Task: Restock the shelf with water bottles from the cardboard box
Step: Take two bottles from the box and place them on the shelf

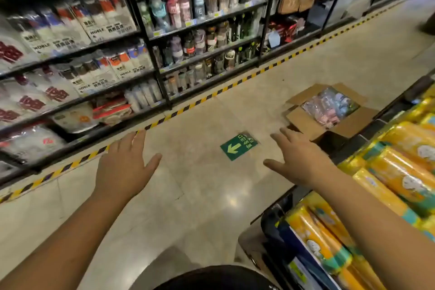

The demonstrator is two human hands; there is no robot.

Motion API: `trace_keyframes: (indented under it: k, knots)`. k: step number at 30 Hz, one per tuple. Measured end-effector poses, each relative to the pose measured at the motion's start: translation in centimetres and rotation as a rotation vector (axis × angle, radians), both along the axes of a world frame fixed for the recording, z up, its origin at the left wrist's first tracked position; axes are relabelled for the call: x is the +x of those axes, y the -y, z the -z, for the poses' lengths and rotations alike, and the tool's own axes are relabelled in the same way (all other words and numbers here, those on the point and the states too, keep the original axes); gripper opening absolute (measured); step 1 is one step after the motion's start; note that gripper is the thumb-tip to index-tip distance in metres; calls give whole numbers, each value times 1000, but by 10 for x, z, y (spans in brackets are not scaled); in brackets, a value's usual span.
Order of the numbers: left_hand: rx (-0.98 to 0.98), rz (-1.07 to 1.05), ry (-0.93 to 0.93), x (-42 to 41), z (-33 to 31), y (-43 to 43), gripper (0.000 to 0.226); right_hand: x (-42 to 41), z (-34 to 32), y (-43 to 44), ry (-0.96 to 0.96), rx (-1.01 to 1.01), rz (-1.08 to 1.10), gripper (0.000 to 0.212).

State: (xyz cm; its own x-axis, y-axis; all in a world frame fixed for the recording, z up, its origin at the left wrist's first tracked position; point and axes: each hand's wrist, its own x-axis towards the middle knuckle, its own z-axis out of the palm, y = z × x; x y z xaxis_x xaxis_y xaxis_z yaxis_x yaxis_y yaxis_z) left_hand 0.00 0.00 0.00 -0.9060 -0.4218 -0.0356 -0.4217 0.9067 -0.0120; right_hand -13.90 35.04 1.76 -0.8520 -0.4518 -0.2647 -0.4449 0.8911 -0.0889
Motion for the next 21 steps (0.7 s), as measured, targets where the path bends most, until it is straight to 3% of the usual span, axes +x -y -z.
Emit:
trace_keyframes:
  k: [3,9,17,21]
  knots:
    - [65,-79,72,2,18,7,81,-7,18,16,55,-3,13,84]
    - [152,-62,43,-11,42,58,80,-23,61,75,109,113,8,79]
    - [221,-27,128,-88,63,167,88,-87,81,163,308,21,254,85]
    - [197,54,179,-154,61,202,88,-128,76,185,248,-2,329,82]
